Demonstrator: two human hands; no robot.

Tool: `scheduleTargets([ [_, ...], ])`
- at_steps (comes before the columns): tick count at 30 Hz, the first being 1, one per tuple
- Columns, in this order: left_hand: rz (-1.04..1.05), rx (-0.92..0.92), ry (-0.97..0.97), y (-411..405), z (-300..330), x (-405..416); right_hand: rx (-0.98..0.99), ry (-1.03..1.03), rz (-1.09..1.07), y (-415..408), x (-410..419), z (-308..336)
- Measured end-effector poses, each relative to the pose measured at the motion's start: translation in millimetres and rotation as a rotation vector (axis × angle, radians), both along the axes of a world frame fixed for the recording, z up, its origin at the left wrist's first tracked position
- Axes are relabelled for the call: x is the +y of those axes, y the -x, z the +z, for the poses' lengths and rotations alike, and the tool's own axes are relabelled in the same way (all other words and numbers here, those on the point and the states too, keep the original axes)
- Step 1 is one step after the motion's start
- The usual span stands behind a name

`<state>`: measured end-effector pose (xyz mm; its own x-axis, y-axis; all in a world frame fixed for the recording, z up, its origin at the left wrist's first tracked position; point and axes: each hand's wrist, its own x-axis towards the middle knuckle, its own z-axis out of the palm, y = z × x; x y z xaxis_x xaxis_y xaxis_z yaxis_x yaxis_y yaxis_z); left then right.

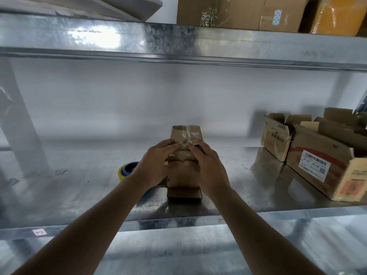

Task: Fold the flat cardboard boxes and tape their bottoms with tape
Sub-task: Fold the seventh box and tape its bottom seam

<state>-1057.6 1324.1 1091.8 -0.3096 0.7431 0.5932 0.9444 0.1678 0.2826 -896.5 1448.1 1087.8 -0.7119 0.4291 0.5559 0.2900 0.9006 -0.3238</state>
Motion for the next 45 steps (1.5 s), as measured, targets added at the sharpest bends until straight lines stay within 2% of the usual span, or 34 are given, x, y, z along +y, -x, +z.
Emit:
scheduleTargets([
  [6, -0.041, 0.038, 0.001, -7, 3, -1, -0.002, -0.186, 0.041, 1, 5, -2],
  [12, -0.01, 0.051, 0.029, -9, 4, 2, -0.101, -0.206, 0.038, 1, 6, 11],
  [20, -0.037, 0.056, -0.016, -15, 4, -2, -0.098, -0.086, 0.047, 2, -3, 30],
  [24, -0.053, 0.05, -0.033, -16, 6, -4, -0.206, -0.019, 0.045, 13, -5, 41],
  [33, 0.056, -0.001, 0.003, -20, 20, -9, -0.277, -0.065, -0.021, 21, -5, 36],
  [39, 0.028, -0.035, 0.044, -20, 22, -12, -0.328, -0.094, -0.054, 23, 0, 40],
  [43, 0.003, -0.085, -0.012, -29, 20, -17, -0.213, -0.092, -0.053, 19, -1, 34],
  [45, -0.012, -0.149, -0.043, -36, 17, -17, -0.112, -0.056, -0.138, 14, -2, 23],
])
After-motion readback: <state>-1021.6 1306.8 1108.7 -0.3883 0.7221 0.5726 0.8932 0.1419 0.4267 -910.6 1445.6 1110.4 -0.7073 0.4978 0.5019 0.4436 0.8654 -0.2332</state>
